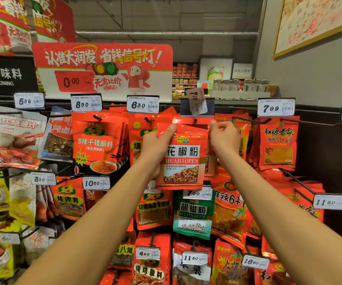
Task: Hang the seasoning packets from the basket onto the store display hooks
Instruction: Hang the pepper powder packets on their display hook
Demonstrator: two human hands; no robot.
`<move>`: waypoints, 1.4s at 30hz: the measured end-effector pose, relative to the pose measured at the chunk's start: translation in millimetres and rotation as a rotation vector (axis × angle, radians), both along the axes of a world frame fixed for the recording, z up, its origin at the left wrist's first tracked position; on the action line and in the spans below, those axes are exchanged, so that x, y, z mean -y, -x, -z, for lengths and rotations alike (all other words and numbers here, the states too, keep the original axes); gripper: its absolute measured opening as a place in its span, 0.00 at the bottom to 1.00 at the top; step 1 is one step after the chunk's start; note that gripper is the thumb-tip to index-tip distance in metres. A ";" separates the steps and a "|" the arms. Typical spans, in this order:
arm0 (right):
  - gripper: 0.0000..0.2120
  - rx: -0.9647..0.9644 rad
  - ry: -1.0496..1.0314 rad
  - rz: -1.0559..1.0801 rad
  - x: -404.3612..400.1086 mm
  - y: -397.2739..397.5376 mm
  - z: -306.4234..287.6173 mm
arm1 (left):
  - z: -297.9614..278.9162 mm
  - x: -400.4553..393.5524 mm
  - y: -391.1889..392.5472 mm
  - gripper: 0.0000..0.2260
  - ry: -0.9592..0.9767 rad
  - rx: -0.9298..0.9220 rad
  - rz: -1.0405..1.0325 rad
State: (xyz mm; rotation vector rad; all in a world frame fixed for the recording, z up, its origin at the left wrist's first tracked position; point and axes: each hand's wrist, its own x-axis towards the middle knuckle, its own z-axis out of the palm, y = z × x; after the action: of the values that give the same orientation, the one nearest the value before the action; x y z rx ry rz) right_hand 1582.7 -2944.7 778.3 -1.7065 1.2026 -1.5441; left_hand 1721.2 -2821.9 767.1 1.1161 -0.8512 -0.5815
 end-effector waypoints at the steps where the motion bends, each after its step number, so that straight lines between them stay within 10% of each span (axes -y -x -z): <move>1: 0.11 0.042 0.074 0.019 -1.5 5.1 4.3 | -1.2 3.2 2.7 0.11 0.005 0.004 0.007; 17: 0.19 0.006 0.097 -0.162 -6.1 14.4 -8.4 | -23.1 49.4 20.1 0.06 -0.060 -0.123 -0.064; 33: 0.17 -0.162 -0.115 -0.133 16.5 -4.9 -3.2 | -22.3 89.6 7.4 0.22 -0.223 -0.004 -0.191; 42: 0.12 -0.037 -0.039 -0.088 -21.1 53.0 36.1 | 23.9 4.1 -18.9 0.03 -0.137 0.097 -0.132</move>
State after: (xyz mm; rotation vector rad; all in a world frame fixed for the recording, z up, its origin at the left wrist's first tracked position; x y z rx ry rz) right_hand 1529.7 -2923.6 742.2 -1.7461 1.1526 -1.4332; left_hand 1740.1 -2826.1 743.2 1.3237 -0.8231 -0.4843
